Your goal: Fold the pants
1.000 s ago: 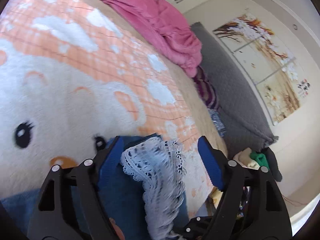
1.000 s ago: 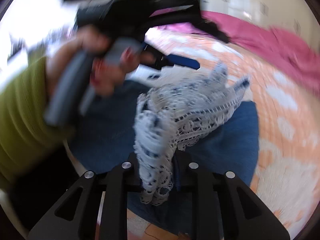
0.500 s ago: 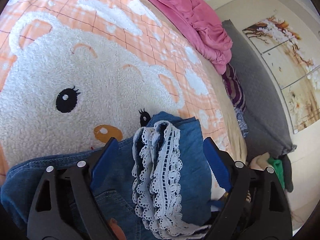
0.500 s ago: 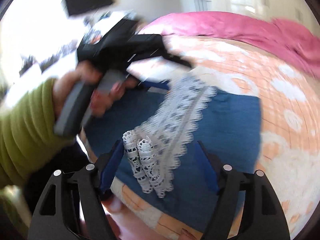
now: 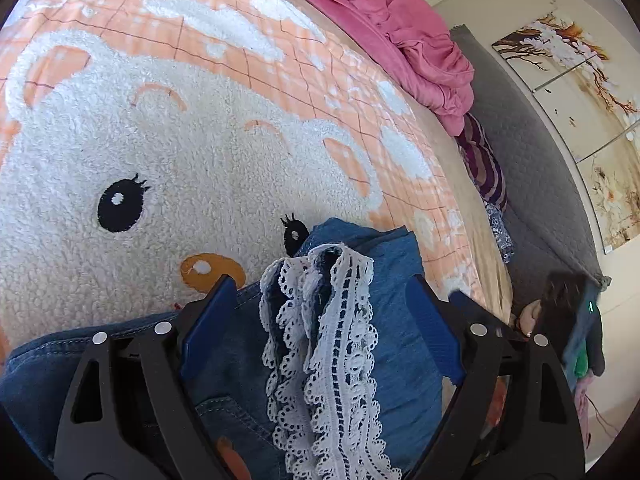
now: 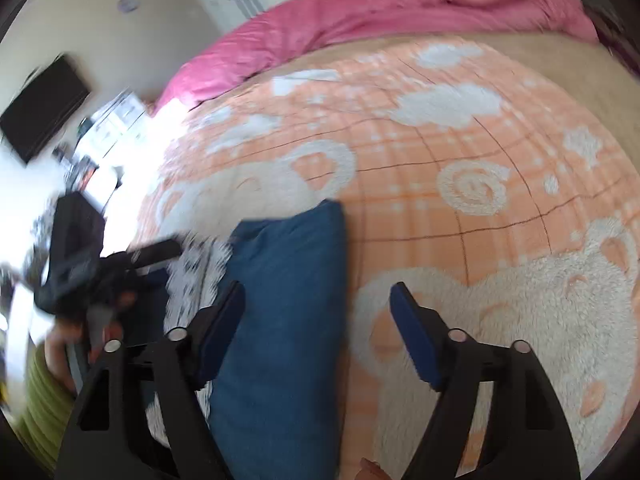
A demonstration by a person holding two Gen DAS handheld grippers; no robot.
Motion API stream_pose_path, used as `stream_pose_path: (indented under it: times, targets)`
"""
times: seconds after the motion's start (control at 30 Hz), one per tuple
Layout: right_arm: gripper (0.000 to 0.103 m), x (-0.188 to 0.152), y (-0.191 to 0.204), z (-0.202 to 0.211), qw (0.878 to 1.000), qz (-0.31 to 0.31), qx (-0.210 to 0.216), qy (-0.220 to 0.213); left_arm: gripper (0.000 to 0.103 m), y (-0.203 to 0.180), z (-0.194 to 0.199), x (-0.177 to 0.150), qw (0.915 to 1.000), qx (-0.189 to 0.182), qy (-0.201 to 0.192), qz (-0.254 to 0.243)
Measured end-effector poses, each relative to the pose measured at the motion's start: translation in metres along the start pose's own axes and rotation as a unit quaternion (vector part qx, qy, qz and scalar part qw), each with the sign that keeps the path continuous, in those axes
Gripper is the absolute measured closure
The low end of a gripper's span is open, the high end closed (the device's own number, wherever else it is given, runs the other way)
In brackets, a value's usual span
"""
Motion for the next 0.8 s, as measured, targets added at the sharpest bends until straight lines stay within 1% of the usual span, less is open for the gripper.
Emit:
stream_pose_path:
  times: [0.1,0.13,0.23,0.3,0.33,0.37,0.4,0.43,0.5,0.6,0.67,0.73,0.8]
  targets:
    - [0.043,0.02,0.002,-0.027,1.0,0.011,0.008,0.021,0.024,0.002,-0.002,0.001,0.9999,-0.01,0.002,0.005]
    - [0.047,0.021,-0.001,-0.034,1.0,0.01,0.006,0.027,0.024,0.003,-0.002,0.001,0.9999,-0.012,0.003,0.007]
    - [0.049,0.017,-0.008,-0.054,0.999,-0.004,0.019,0.042,0.024,0.006,-0.007,0.003,0.9997,-0.015,0.011,0.015]
    - [0.055,0.012,-0.014,-0.063,0.998,-0.017,0.023,0.048,0.026,0.006,-0.009,0.004,0.9998,-0.009,0.014,0.011]
    - [0.065,0.012,-0.015,-0.064,0.998,-0.027,0.036,0.046,0.037,0.007,-0.01,0.004,0.9998,-0.005,0.015,0.012]
    - [0.072,0.014,-0.013,-0.063,0.997,-0.032,0.055,0.046,0.058,0.008,-0.011,0.004,0.9997,-0.005,0.016,0.015]
    - [0.087,0.014,-0.01,-0.062,0.995,-0.036,0.077,0.045,0.069,0.009,-0.013,0.004,0.9996,-0.006,0.02,0.018]
    - [0.089,0.015,-0.006,-0.059,0.995,-0.034,0.084,0.043,0.086,0.01,-0.014,0.003,0.9994,-0.006,0.025,0.023]
    - [0.089,0.016,0.003,-0.051,0.996,-0.015,0.081,0.026,0.089,0.009,-0.01,0.002,0.9995,0.0,0.026,0.02]
    - [0.09,0.019,0.017,-0.044,0.996,0.007,0.083,0.005,0.089,0.001,0.011,-0.002,1.0,0.006,0.007,0.001]
    - [0.089,0.018,0.027,-0.046,0.997,0.033,0.074,0.006,0.089,0.001,0.018,-0.005,0.9992,0.034,0.0,-0.02]
    - [0.089,0.014,0.033,-0.054,0.997,0.063,0.037,0.016,0.087,0.004,0.014,-0.007,0.9983,0.051,0.004,-0.026]
    - [0.088,0.009,0.033,-0.064,0.997,0.079,0.008,0.023,0.082,0.01,0.004,-0.007,0.9975,0.066,0.011,-0.022]
Point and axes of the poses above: each gripper's, at about its wrist camera, not at the fingertips, and z roughly against the way its jaws point, y to its left, x to its top, the point moved 4 cm from there along -z, roughly the way its jaws point
